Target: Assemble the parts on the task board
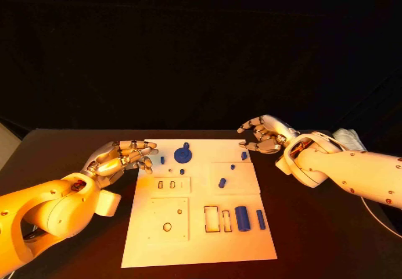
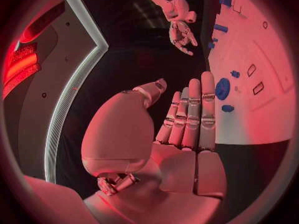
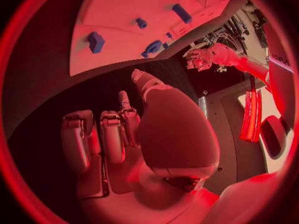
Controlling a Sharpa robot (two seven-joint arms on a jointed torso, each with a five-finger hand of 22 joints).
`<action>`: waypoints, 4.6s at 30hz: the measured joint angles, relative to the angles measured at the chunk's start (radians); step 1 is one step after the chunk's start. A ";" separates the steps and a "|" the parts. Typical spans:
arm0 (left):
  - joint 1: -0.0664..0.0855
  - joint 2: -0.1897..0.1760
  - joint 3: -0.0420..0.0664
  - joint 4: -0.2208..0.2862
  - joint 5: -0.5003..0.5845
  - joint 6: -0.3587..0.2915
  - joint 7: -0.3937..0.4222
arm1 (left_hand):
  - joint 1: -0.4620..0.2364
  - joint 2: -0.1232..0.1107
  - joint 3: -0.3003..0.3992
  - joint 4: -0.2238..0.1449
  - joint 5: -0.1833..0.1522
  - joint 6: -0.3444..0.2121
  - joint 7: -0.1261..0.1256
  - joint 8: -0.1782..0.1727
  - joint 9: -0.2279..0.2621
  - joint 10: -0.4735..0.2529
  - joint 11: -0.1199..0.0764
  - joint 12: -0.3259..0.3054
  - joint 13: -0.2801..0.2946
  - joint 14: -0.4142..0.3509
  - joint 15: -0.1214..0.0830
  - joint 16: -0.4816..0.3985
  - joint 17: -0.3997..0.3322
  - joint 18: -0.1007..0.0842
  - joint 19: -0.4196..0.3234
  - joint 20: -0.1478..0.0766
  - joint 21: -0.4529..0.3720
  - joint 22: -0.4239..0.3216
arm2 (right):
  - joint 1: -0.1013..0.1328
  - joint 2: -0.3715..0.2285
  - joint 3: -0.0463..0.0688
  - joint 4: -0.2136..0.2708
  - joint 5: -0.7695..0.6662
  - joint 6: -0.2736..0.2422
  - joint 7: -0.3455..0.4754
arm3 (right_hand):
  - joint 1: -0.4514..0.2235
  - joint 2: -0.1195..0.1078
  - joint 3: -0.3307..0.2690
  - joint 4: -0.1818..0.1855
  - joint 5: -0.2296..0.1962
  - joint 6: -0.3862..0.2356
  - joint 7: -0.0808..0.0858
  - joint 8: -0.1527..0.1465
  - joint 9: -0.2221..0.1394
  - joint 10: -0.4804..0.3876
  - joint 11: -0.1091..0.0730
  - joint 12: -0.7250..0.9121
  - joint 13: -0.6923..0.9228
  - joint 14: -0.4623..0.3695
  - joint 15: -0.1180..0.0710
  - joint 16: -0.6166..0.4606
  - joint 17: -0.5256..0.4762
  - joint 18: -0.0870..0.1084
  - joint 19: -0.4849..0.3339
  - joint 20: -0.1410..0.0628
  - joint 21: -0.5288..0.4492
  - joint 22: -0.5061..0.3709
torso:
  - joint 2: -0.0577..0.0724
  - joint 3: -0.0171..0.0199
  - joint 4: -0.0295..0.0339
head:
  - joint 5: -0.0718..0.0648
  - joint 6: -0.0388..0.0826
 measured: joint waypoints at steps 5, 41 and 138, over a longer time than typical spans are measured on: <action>0.000 0.000 0.000 0.001 0.000 0.006 0.003 | 0.000 0.000 0.003 -0.003 0.000 0.000 0.000 0.000 0.000 0.000 0.000 0.002 0.000 0.000 0.000 0.000 0.000 0.000 0.000 0.000 0.003 0.001 | -0.013 -0.025 -0.002 -0.032 0.005 0.044 0.025 | 0.003 -0.003 0.000 0.000 -0.003 0.000 0.000 0.000 -0.001 0.000 0.000 0.004 0.000 0.000 0.000 0.000 0.000 0.000 0.000 0.000 0.000 0.000 | 0.000 0.0012 -0.0012 | -0.007 -0.003; -0.001 -0.001 0.000 0.003 0.000 0.013 0.006 | 0.000 0.000 0.003 -0.003 0.000 0.000 0.000 0.000 0.001 0.000 0.000 0.004 0.001 0.000 0.000 0.005 0.000 0.000 0.000 0.000 0.004 0.003 | -0.069 0.020 -0.006 -0.103 -0.032 0.097 0.003 | 0.005 -0.005 -0.003 -0.003 -0.004 0.000 0.000 0.000 -0.004 0.007 0.000 0.008 0.000 0.000 0.000 0.000 0.000 0.000 0.000 0.000 0.000 0.000 | -0.001 -0.0025 0.0020 | -0.005 -0.023; -0.002 0.039 -0.004 -0.053 -0.021 0.002 -0.024 | -0.005 -0.005 0.006 -0.005 0.000 0.000 0.000 0.000 0.016 0.066 -0.029 0.080 0.032 0.076 -0.029 0.107 0.040 0.000 0.026 -0.026 0.080 0.031 | -0.079 0.273 -0.026 0.201 -0.197 -0.063 -0.395 | -0.043 0.037 0.123 -0.010 -0.031 0.125 -0.048 0.095 0.010 0.024 -0.044 0.026 0.000 0.000 -0.036 0.000 0.000 0.000 -0.003 -0.033 0.000 0.000 | -0.045 -0.0081 -0.0168 | 0.087 -0.045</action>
